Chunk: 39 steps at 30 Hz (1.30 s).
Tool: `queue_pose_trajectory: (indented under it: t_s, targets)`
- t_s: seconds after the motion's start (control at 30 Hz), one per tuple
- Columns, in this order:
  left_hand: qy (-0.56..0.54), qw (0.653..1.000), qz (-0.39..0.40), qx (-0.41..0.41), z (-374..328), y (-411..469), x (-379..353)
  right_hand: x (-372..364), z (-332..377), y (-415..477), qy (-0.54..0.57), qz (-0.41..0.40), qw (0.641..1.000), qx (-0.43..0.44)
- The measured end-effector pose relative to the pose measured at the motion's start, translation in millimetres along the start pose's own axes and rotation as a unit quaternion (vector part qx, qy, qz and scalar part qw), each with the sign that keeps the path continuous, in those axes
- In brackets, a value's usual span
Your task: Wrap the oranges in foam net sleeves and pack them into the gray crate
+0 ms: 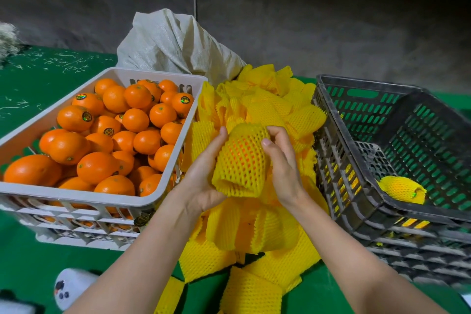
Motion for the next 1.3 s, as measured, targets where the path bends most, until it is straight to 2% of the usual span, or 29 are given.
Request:
queue_pose_trajectory:
  t_s: [0.13, 0.2, 0.37, 0.47, 0.53, 0.6, 0.67, 0.8, 0.87, 0.93, 1.0, 1.1, 1.17, 1.23, 1.3]
  targets:
    - [0.073, 0.997, -0.004, -0.022, -3, 4, 3, 4, 9, 1, -0.098, 0.002, 0.994, 0.052]
    - [0.103, 0.995, 0.004, -0.009, -2, 3, 1, 5, 13, 3, -0.117, 0.013, 0.992, 0.049]
    - [0.194, 0.981, 0.009, 0.01, -4, -2, -1, 10, 13, 5, -0.104, 0.043, 0.994, 0.016]
    - [0.227, 0.974, 0.0, -0.009, -7, -2, -4, 9, 8, 3, -0.081, 0.018, 0.997, 0.0]
    - [0.254, 0.966, -0.021, -0.039, -11, -3, -7, 7, 0, 2, -0.049, 0.01, 0.997, -0.056]
    - [0.301, 0.95, -0.047, -0.066, -15, -3, -9, 3, -8, -1, 0.05, 0.059, 0.987, -0.14]
    - [0.344, 0.934, -0.053, -0.081, -17, -5, -10, -2, -11, -2, 0.123, 0.109, 0.971, -0.174]
    - [0.342, 0.933, -0.061, -0.099, -18, -5, -9, -7, -13, -6, 0.084, 0.189, 0.966, -0.157]
    - [0.323, 0.934, -0.112, -0.108, -19, -2, -10, -7, -10, -7, 0.064, 0.217, 0.966, -0.125]
    - [0.326, 0.926, -0.157, -0.109, -20, 2, -13, -4, -6, -7, 0.054, 0.197, 0.975, -0.091]
    - [0.338, 0.919, -0.164, -0.124, -18, 7, -20, 3, 0, -6, 0.035, 0.15, 0.986, -0.06]
    - [0.377, 0.901, -0.141, -0.159, -13, 13, -26, 23, 15, 0, -0.014, 0.074, 0.997, -0.013]
    - [0.415, 0.886, -0.098, -0.181, -9, 16, -30, 48, 25, 10, -0.003, -0.007, 1.0, -0.014]
    - [0.428, 0.883, -0.076, -0.177, -2, 20, -31, 82, 36, 27, 0.025, -0.077, 0.997, -0.005]
    - [0.418, 0.888, -0.09, -0.17, 2, 25, -31, 124, 44, 50, 0.036, -0.128, 0.991, 0.004]
Point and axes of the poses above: each hand's wrist, its own y-axis towards the middle knuckle, its own x-axis out of the back of the hand, z = x × y, the point moved 3 cm from there along y, towards the middle knuckle, and after that the axes turned 2 degrees about -x, right-handed, at the moved point
